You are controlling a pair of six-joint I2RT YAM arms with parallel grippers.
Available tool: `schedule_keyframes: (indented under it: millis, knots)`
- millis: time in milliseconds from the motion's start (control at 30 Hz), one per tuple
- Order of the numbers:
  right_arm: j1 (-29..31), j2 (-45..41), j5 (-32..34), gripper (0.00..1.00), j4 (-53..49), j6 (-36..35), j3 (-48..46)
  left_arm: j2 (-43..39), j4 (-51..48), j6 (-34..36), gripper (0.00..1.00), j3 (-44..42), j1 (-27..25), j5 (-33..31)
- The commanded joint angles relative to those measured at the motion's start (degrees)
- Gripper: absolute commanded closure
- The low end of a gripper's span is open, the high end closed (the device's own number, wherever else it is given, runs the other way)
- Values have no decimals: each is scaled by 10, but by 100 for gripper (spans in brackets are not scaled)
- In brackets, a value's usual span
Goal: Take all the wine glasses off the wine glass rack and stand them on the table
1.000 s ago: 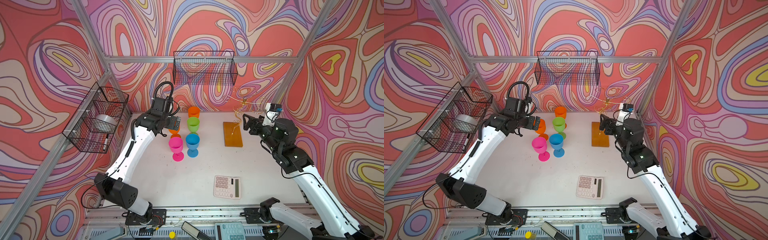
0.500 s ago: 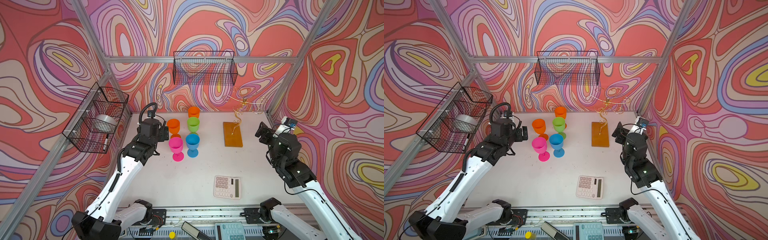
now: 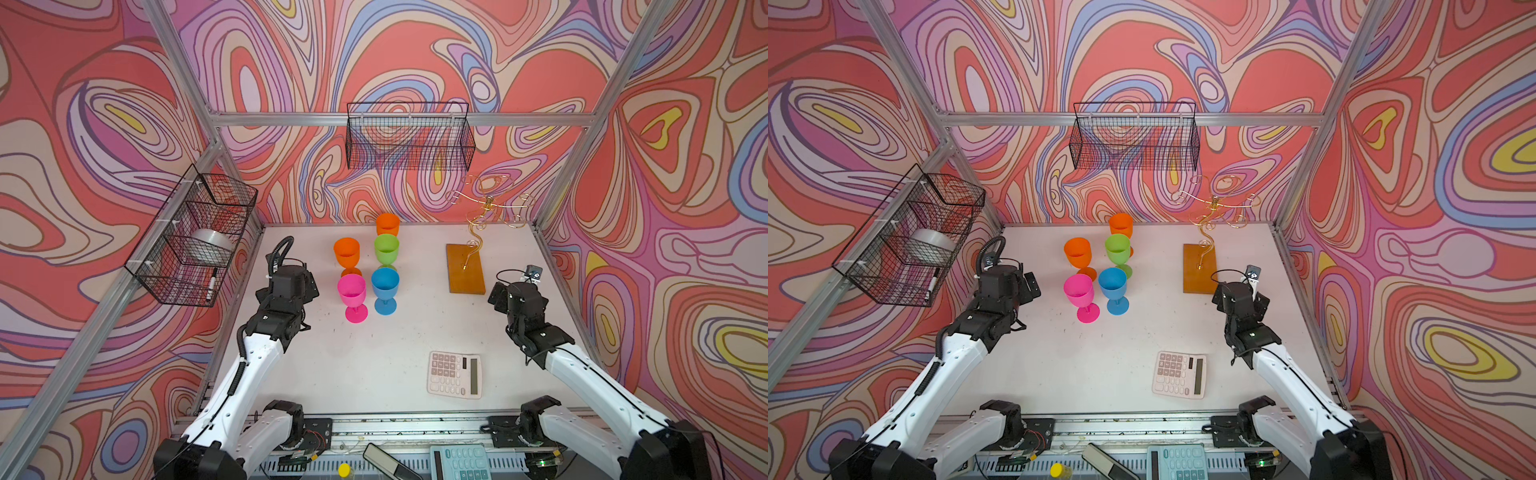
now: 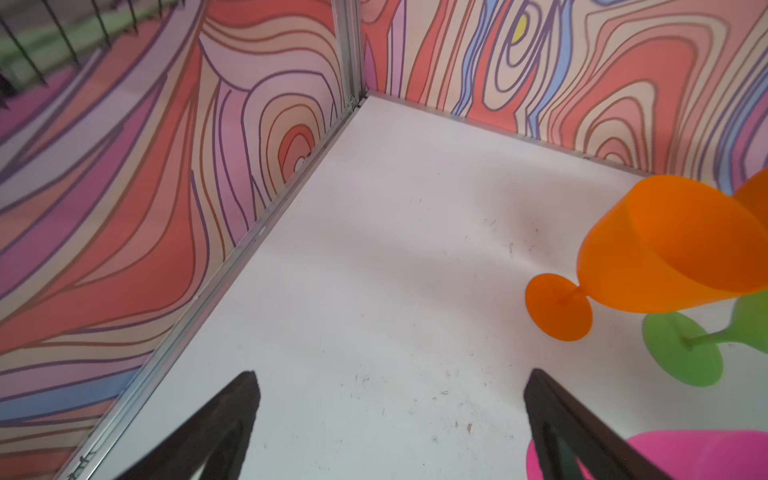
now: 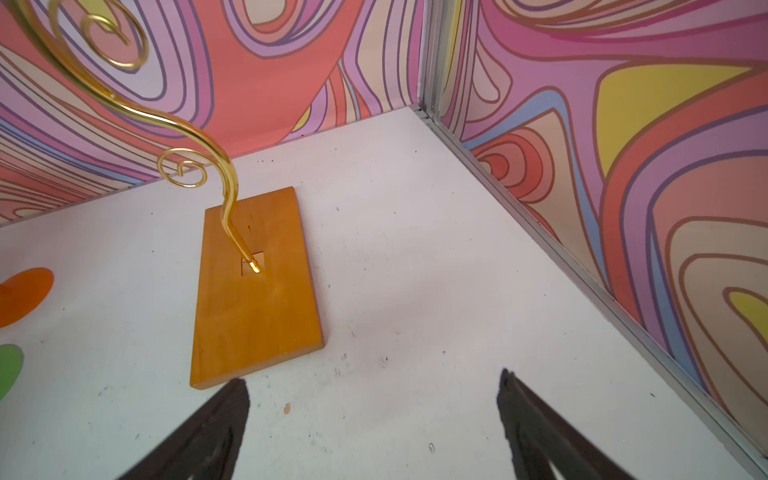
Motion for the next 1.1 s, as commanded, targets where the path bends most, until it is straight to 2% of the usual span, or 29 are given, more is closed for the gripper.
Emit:
schedule_keyframes:
  millis: [0,100,200,267,367,467,633,933,1033,1067]
  knots:
    - [-13,48,-9,2,118,-18,-5,29,40,-27,0,-8,41,58]
    - [-25,100,-9,2,171,-32,-5,51,51,-32,0,-17,74,95]
    - [-36,148,0,2,216,-69,-2,58,80,-24,0,-33,95,108]
    - [-58,177,-13,2,223,-65,-1,63,100,-10,0,-42,106,117]
    - [-87,215,-33,2,242,-60,-3,88,114,5,0,-41,120,119]
    - [-88,236,-32,3,261,-80,-2,122,123,9,0,-36,125,114]
    - [-90,278,-39,2,352,-99,-25,166,163,-4,0,-44,126,85]
    - [-95,331,-48,3,458,-149,-19,193,359,51,0,-131,126,49]
    - [-116,365,-74,3,509,-142,-25,211,447,73,0,-158,126,97]
    - [-117,362,-83,3,476,-137,-16,222,473,85,0,-158,126,112]
